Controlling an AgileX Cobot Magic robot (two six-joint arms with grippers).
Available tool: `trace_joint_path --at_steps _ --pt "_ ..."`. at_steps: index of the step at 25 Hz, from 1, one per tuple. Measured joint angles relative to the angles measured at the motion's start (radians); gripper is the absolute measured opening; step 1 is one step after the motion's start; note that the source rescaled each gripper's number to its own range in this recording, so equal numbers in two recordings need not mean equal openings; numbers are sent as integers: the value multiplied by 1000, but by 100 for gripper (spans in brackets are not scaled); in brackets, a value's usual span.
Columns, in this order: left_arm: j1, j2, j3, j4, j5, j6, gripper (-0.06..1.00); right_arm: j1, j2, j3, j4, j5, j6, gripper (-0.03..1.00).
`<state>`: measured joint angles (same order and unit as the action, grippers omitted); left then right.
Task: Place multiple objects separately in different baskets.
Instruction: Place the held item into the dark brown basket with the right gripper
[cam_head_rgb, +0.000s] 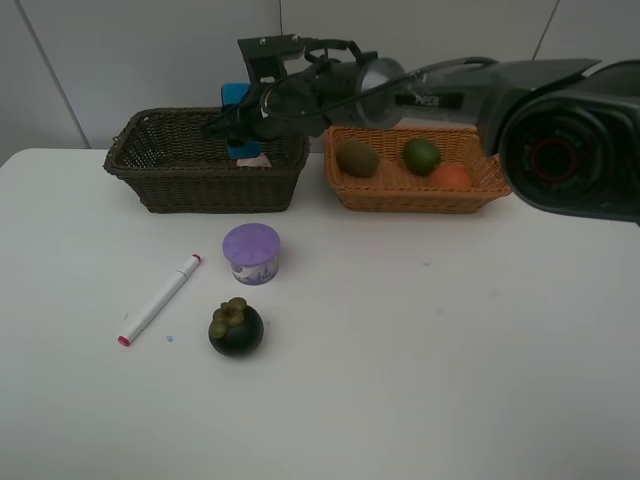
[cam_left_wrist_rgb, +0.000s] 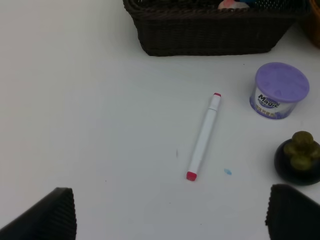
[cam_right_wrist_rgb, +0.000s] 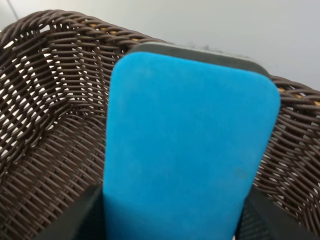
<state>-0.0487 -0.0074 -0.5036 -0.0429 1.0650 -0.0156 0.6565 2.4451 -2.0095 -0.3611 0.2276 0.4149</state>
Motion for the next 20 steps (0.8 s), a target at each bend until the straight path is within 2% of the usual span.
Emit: trace_joint_path --at_steps 2,3,5,6,8,20 --pt "0 0 0 0 0 0 100 0 -2 0 0 2 0 40" --pt "0 0 0 0 0 0 100 0 -5 0 0 7 1 49" --pt "0 0 0 0 0 0 100 0 -14 0 -3 13 1 79" --pt "0 0 0 0 0 0 100 0 -19 0 -5 13 1 87" --pt "0 0 0 0 0 0 100 1 -30 0 -18 14 1 95" --pt "0 0 0 0 0 0 100 1 -37 -2 -32 34 0 100"
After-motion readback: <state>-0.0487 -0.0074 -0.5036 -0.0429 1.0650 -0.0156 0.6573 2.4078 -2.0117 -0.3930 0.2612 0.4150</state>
